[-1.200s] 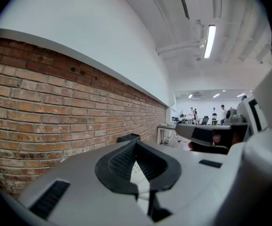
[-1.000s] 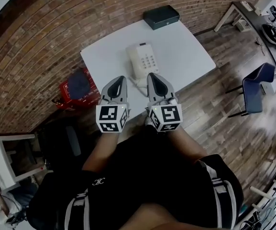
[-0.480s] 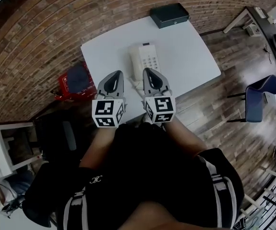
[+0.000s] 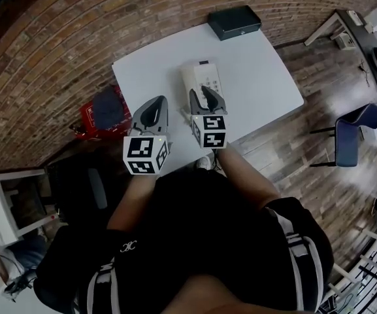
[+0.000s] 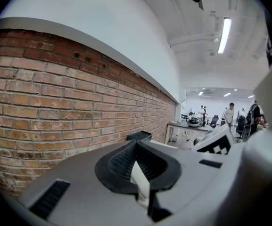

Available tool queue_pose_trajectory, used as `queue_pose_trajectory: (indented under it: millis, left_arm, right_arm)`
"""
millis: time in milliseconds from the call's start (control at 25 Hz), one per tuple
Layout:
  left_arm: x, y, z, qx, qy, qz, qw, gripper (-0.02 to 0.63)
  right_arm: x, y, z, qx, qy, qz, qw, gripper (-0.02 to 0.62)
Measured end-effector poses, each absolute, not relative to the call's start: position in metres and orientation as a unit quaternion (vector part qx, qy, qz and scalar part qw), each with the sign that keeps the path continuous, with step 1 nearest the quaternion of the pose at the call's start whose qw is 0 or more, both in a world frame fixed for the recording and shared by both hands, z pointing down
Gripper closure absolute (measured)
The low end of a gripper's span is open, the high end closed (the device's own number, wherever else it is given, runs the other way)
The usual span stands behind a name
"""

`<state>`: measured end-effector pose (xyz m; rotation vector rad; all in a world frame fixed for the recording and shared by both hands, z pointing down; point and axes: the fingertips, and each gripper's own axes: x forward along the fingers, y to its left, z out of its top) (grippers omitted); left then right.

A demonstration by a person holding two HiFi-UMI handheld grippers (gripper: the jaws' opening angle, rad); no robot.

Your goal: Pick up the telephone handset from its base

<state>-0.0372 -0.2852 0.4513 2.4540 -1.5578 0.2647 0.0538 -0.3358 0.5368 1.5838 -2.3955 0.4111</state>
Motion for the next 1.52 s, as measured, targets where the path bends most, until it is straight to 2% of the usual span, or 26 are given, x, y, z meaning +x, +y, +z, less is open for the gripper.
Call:
queue_pose_trajectory:
  millis: [160,400,880,1040,1080,1240,1520]
  left_arm:
    - [-0.048,-0.29,0.453,0.83,-0.539,0.09,0.114,0.604]
    - [-0.064,-0.295,0.457,0.822,-0.549,0.088,0.122,0.604]
    - [-0.089,-0.302,0.458,0.814,-0.56,0.086,0.127,0.605]
    - [-0.094,-0.305,0.457,0.814,-0.561,0.084,0.125,0.605]
    - [-0.095,-0.306,0.456,0.814,-0.561,0.084,0.125,0.605]
    - [-0.1,-0.308,0.456,0.813,-0.563,0.082,0.125,0.604]
    - [-0.097,-0.309,0.453,0.819,-0.556,0.078,0.122,0.605]
  right_arm:
    - [0.05,-0.359,0.565,0.549,-0.805,0.15,0.166,0.477]
    - [0.042,-0.386,0.614,0.544,-0.784,0.194,0.228,0.413]
    - [0.026,-0.409,0.673,0.525,-0.743,0.248,0.333,0.371]
    - [0.031,-0.414,0.684,0.535,-0.727,0.255,0.347,0.371]
    - [0.033,-0.416,0.685,0.538,-0.723,0.258,0.348,0.396]
    - [0.033,-0.417,0.684,0.539,-0.716,0.274,0.349,0.403]
    - [0.035,-0.412,0.666,0.546,-0.732,0.264,0.309,0.411]
